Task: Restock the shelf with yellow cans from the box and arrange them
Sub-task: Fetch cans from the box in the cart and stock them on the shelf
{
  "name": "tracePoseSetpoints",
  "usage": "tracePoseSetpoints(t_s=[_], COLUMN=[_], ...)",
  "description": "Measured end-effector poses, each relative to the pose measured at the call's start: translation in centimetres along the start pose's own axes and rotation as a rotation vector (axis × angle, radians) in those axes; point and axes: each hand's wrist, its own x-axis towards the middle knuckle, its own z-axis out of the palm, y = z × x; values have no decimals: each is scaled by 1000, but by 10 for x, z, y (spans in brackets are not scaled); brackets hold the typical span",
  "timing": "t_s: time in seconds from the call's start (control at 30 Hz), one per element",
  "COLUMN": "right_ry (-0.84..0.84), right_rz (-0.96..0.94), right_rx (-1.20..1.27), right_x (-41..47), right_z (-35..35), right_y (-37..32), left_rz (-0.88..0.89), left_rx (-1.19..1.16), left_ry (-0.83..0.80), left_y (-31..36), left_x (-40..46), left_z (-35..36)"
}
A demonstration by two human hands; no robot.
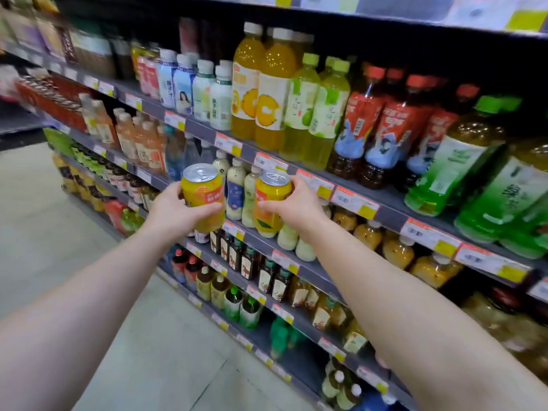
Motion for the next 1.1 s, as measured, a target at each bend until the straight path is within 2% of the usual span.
tracePoseSetpoints(t_s=[0.53,0.83,1.1], right_ry=[76,60,48], right_rz=[18,-22,-69], right_rx=[45,63,69], right_x=[143,251,357], right_z=[233,331,377], right_y=[-137,-185,-232], left_rz=[80,91,82], left_rx=[-52,-107,-98], left_ry=[-63,-28,25], left_y=[-72,-106,-111], left_x=[226,357,480], left_z=[-204,-252,-281])
